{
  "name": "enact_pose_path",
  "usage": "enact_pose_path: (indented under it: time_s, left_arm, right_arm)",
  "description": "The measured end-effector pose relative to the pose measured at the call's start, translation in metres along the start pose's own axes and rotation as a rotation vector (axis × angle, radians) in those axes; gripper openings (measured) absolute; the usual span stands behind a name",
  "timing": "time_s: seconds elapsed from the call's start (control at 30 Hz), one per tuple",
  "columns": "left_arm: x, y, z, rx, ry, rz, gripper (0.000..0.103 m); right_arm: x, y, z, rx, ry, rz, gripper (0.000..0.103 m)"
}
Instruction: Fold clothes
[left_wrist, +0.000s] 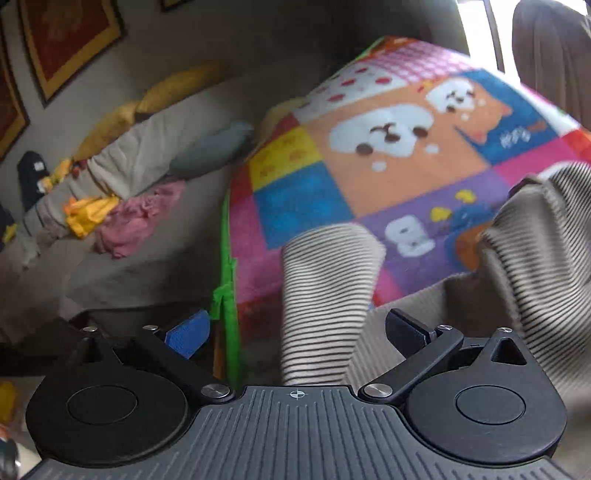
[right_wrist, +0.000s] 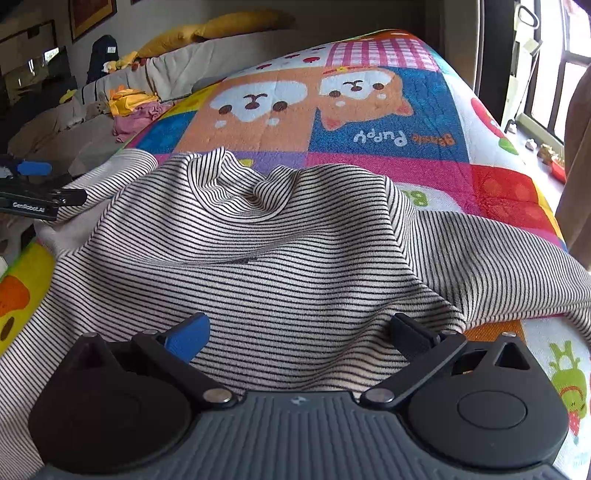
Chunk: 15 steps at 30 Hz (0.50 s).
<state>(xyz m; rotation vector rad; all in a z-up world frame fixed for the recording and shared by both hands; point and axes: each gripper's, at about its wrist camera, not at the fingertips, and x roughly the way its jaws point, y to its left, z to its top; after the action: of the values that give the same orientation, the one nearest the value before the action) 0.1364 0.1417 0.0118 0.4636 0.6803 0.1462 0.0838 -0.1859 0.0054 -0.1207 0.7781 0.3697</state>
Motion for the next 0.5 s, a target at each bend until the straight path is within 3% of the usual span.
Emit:
enact_pose_path:
  time_s: [0.07, 0.17, 0.33, 0.5]
  left_arm:
    - [0.011, -0.007, -0.014, 0.114, -0.026, 0.111, 0.103]
    - [0.007, -0.001, -0.029, 0.129, -0.038, 0.162, 0.103]
    - [-0.004, 0.009, -0.045, 0.114, -0.021, 0.181, 0.103]
    - [-0.012, 0.018, -0.046, 0.04, -0.01, 0.144, 0.103]
  right_arm:
    - [0.001, 0.005, 0.001, -0.027, 0.002, -0.012, 0.103]
    - [-0.001, 0.002, 0.006, -0.03, -0.003, -0.017, 0.103]
    - [0.013, 0.0, 0.044, -0.073, -0.077, -0.131, 0.103]
    - [0.072, -0.005, 0.076, -0.201, -0.037, -0.249, 0.103]
